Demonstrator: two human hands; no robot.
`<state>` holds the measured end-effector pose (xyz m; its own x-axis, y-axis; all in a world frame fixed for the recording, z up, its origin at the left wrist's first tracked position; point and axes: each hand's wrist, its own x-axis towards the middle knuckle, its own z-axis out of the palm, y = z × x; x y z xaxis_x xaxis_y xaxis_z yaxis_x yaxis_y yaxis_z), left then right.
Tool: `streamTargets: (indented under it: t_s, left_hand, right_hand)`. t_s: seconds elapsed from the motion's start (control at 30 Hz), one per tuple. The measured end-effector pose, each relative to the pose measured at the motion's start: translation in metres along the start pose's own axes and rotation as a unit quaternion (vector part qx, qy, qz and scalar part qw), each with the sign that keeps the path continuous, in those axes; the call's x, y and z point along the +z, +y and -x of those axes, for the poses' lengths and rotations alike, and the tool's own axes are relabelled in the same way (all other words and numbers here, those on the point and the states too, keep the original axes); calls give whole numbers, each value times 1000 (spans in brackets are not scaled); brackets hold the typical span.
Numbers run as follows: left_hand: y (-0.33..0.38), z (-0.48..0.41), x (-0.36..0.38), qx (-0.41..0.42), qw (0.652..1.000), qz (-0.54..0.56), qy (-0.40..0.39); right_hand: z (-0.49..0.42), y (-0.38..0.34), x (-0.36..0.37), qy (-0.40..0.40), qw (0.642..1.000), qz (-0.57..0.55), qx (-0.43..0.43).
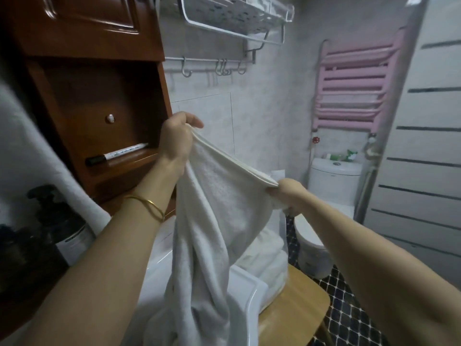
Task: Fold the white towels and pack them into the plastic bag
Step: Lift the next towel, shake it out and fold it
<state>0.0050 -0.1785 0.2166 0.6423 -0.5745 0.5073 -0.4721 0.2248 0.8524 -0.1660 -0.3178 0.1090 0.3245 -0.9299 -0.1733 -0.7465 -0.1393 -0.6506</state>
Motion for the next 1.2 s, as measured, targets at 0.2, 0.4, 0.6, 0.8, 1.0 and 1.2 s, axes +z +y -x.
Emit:
streamTargets:
  t_s: [0.2,0.4,0.6,0.8,1.0,1.2]
  left_hand:
    - [52,-11,32,49,998,6,-45]
    - [95,-3,69,114,985,-47,-124]
    - [130,8,113,129,977,-59,-160]
    - [150,26,175,176,975,-64,-124]
    - [133,63,230,138,976,-73,-155]
    - [103,99,274,115,955,-111,-249]
  right_hand:
    - [23,-14,-66,-69,866,-493,47]
    - [42,-12,-137,110,719,-686,-24]
    - [80,19,-210,297,685,-645,-162]
    - [114,74,-281,465,711,-486,-204]
    - [132,152,-292,504,759,-390,-133]
    - [153,213,-307,516,832,-204,-27]
